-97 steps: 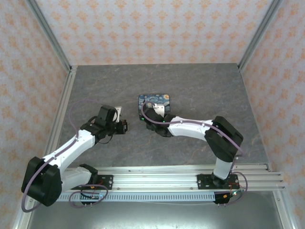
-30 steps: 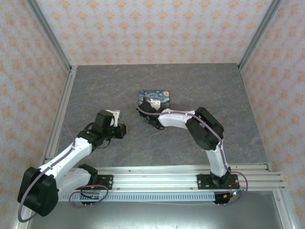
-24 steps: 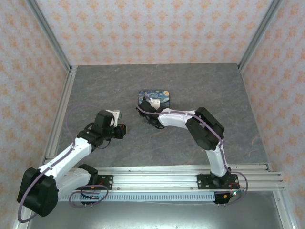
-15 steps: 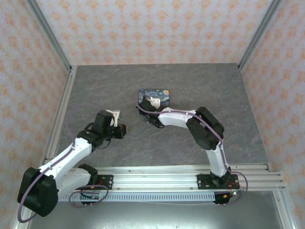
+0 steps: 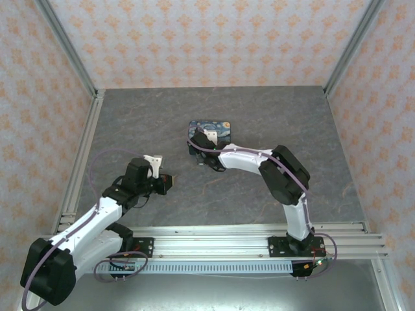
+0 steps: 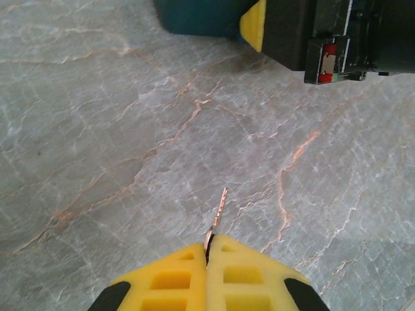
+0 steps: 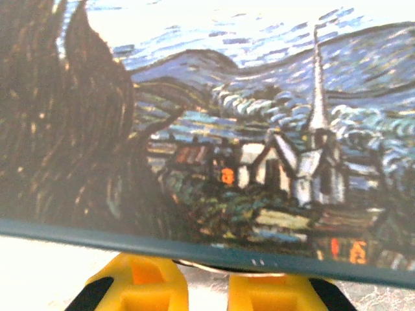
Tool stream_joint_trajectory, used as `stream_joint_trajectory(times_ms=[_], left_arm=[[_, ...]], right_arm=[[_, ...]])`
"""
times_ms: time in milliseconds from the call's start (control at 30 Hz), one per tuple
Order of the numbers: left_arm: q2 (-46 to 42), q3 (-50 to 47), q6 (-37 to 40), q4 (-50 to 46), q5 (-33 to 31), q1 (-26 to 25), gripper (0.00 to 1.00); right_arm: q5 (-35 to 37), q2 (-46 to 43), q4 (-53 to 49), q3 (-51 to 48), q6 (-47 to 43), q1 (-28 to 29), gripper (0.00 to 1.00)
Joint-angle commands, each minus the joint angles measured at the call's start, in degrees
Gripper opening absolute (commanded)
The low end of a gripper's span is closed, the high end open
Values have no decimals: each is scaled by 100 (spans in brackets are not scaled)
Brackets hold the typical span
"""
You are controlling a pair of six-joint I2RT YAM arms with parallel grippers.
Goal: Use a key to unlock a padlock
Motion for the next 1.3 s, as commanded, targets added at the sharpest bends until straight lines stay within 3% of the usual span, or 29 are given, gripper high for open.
stream_joint_trajectory(times_ms=[0, 167, 433, 767, 1267], left_arm=[[-144, -170, 157, 499, 168, -18, 0], [-22, -220, -18, 714, 267, -14, 0], [491, -684, -729, 2532, 684, -84, 0], [1052, -936, -1249, 4311, 602, -199, 0], [2969, -630, -1700, 6725, 1021, -383, 0]], right_arm=[[-306, -420, -115, -60, -261, -37, 0], [-689, -629, -123, -222, -245, -111, 0], [-1652, -931, -118, -346, -16, -374, 0], [-2636, -1304, -174, -405, 336, -737, 0], [-3594, -1432, -370, -198, 553, -1003, 0]])
